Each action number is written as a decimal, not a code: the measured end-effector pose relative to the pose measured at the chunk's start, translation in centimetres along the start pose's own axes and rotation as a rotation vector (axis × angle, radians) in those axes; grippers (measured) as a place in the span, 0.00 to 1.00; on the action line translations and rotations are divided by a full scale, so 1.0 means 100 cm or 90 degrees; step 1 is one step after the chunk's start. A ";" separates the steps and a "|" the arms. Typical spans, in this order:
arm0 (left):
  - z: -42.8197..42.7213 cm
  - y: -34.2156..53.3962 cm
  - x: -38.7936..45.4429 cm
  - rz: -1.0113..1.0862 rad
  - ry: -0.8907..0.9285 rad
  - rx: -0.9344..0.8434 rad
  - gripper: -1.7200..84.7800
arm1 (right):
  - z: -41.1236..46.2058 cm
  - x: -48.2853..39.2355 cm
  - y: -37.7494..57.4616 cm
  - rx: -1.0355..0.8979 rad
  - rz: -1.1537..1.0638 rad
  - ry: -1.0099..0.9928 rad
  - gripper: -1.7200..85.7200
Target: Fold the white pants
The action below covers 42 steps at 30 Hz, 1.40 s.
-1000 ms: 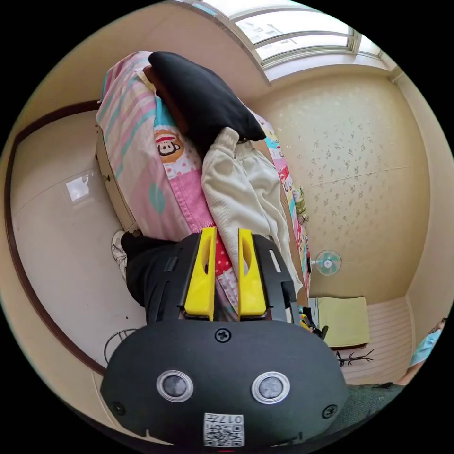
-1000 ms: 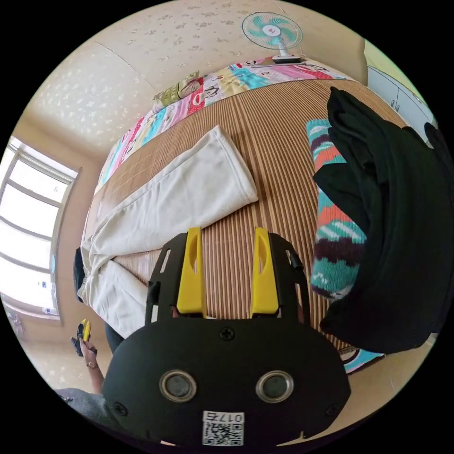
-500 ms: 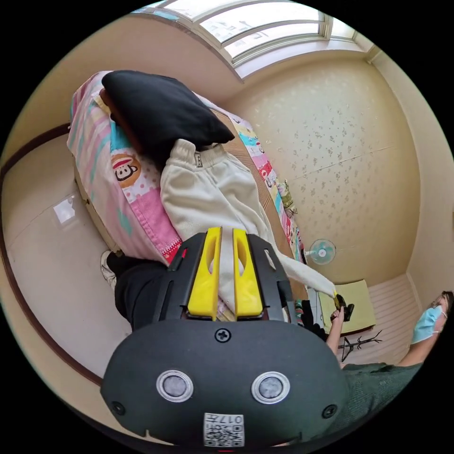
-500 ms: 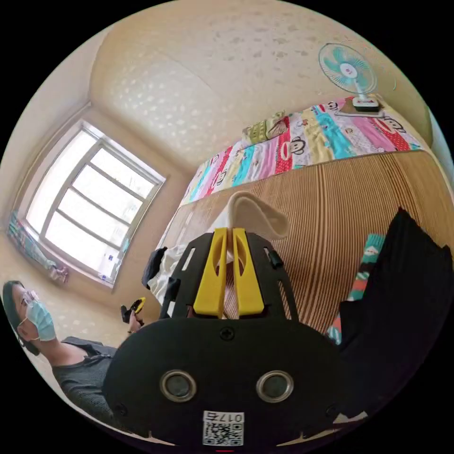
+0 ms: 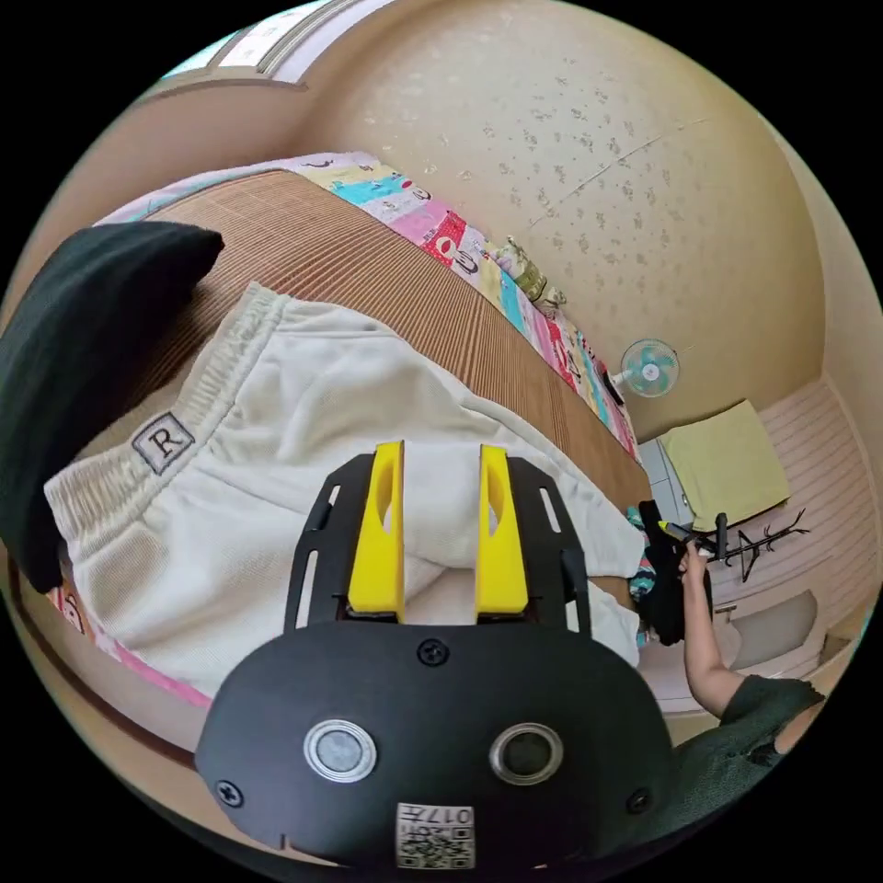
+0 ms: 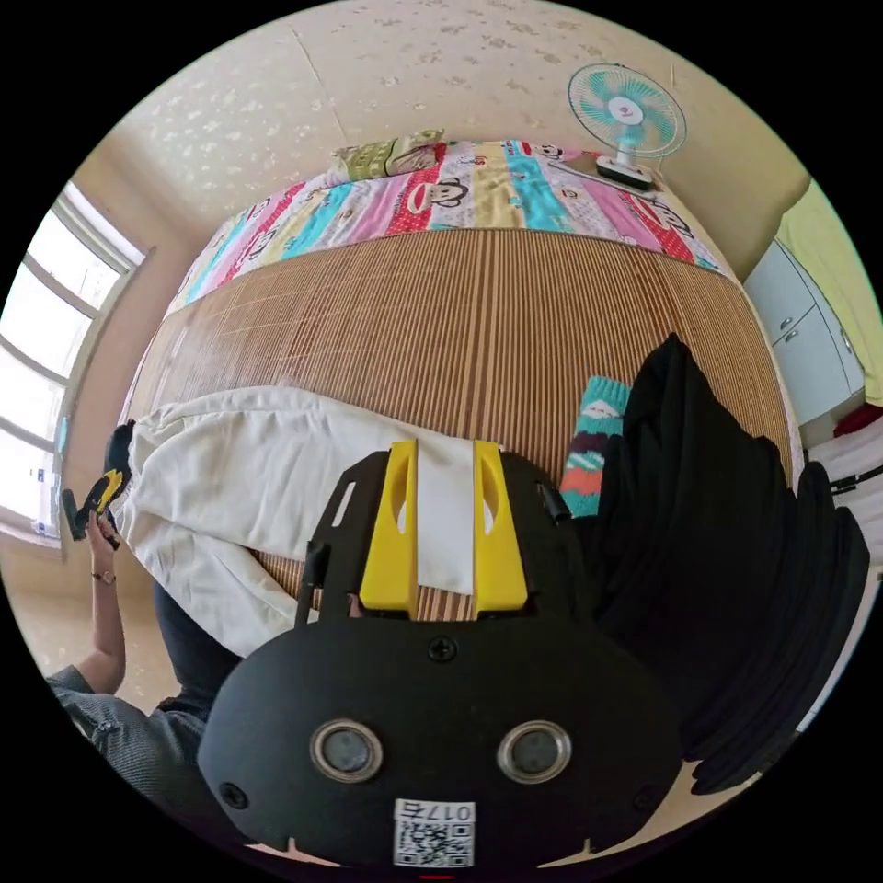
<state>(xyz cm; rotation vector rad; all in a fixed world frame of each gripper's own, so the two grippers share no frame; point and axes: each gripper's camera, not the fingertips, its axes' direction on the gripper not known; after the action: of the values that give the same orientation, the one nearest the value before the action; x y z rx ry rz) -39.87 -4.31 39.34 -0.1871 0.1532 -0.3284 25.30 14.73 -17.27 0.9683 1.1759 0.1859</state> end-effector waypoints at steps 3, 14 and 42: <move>0.034 -0.059 0.014 0.062 -0.121 -0.017 0.20 | 0.043 -0.019 -0.034 -0.024 -0.034 0.023 0.15; 0.037 -0.106 -0.037 0.100 0.106 0.058 0.06 | 0.067 0.000 -0.039 -0.002 -0.017 -0.086 0.03; 0.120 -0.183 -0.142 0.103 0.201 0.070 0.08 | 0.061 0.070 -0.076 -0.019 0.034 -0.196 0.07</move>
<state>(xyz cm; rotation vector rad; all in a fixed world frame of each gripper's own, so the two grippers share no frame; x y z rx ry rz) -56.62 -14.66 56.44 -0.0120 0.4595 -0.2027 30.74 10.90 -27.29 0.9643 0.8644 0.0921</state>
